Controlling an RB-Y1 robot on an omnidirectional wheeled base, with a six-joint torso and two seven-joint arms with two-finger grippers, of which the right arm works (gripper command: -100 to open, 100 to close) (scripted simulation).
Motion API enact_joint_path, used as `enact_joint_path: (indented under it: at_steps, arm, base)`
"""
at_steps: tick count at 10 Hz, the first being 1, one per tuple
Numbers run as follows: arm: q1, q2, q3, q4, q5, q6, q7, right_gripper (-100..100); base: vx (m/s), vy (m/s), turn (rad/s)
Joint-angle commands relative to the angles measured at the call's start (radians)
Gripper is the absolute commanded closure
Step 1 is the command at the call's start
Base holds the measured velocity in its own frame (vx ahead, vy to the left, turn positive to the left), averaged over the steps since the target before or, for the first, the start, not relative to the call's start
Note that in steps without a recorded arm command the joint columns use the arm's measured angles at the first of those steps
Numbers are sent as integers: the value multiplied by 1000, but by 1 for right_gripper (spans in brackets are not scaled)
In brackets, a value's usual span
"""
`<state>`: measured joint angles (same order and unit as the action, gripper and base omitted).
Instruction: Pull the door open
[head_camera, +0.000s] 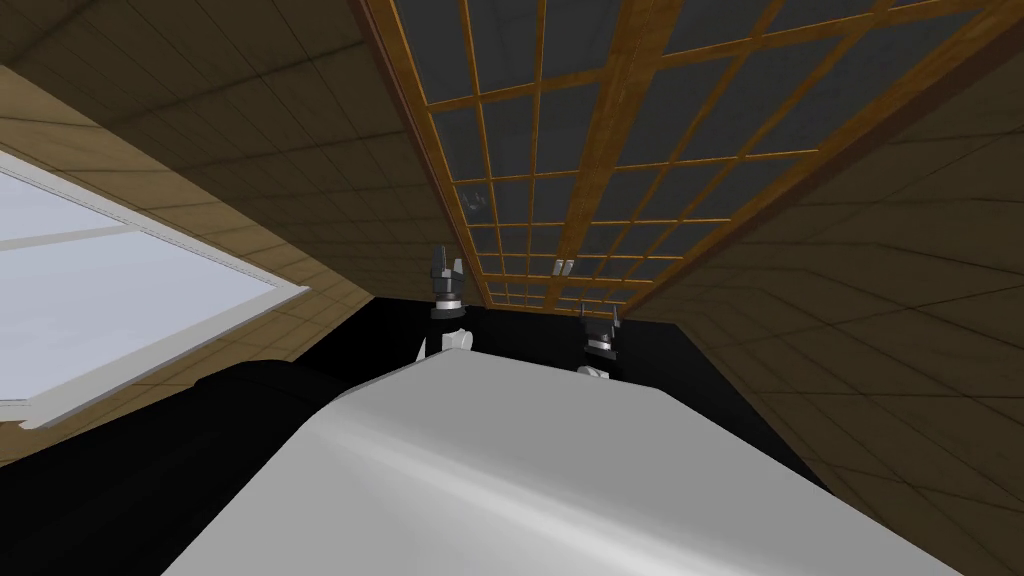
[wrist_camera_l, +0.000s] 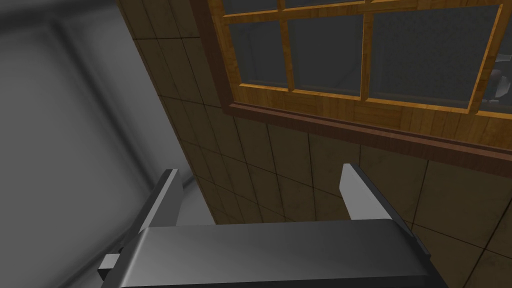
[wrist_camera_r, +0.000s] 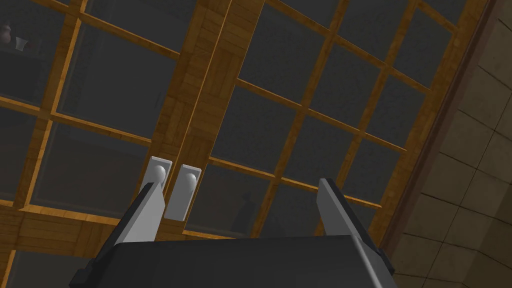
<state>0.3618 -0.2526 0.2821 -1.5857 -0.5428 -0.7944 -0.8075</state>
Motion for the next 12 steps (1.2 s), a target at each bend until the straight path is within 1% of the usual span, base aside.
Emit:
enact_joint_path:
  at_steps: [1,12]
  arm:
    - [-10,-9,11,35,-21,-7,-32,-100]
    - [-56,-72,86,264,-145,-73,-229,-100]
  base:
    - [92,-10,93]
    - [98,-18,87]
